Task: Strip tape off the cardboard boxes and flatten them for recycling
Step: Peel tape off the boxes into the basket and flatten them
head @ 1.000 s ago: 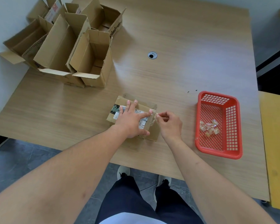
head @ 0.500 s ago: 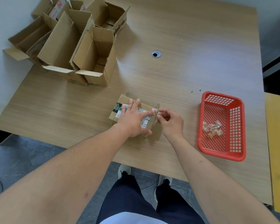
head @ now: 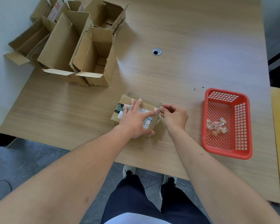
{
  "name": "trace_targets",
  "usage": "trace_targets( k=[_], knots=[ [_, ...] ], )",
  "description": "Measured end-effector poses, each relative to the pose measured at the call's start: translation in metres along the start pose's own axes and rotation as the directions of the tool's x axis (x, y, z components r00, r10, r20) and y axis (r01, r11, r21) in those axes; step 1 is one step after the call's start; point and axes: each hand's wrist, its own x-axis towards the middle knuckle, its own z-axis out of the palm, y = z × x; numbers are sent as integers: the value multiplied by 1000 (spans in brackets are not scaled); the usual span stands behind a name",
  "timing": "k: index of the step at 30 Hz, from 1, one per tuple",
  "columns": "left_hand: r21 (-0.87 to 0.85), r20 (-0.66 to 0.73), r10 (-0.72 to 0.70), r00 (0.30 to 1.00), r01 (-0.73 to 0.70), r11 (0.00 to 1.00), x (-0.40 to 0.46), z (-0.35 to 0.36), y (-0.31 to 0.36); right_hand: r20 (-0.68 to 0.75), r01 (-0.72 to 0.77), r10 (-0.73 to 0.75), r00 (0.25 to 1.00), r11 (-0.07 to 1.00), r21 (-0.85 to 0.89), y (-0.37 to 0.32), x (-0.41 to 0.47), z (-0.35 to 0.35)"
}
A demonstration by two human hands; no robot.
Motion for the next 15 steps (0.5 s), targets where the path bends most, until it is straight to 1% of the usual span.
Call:
trace_targets(
  k=[3, 5, 7, 9, 11, 13, 14, 15],
  knots=[
    [8, 1, -2, 1000, 2, 1000, 1, 1, -1, 182, 5, -11, 983, 999, 32, -4, -2, -12],
    [6, -2, -1, 1000, 1, 1000, 1, 2, 0, 251, 57, -54, 967, 998, -6, -5, 1, -21],
    [3, -3, 2, 1000, -2, 1000, 1, 1, 0, 265, 115, -99, 959, 992, -47, -4, 7, -25],
    [4, -4, 4, 1000, -4, 1000, 2, 1, 0, 280, 114, -83, 956, 989, -96, -4, 12, -23],
    [9, -1, 6, 1000, -6, 1000, 1, 0, 0, 301, 123, -62, 952, 974, -191, -4, 16, -19],
    [6, 3, 11, 1000, -11, 1000, 1, -1, 0, 281, 156, -78, 957, 951, -266, 0, 20, -15],
    [2, 5, 13, 1000, -13, 1000, 1, -1, 1, 253, 157, -85, 964, 947, -280, 2, 21, -14],
    [1, 6, 14, 1000, -14, 1000, 1, -1, 0, 214, 135, -80, 974, 957, -257, 4, 22, -11]
  ],
)
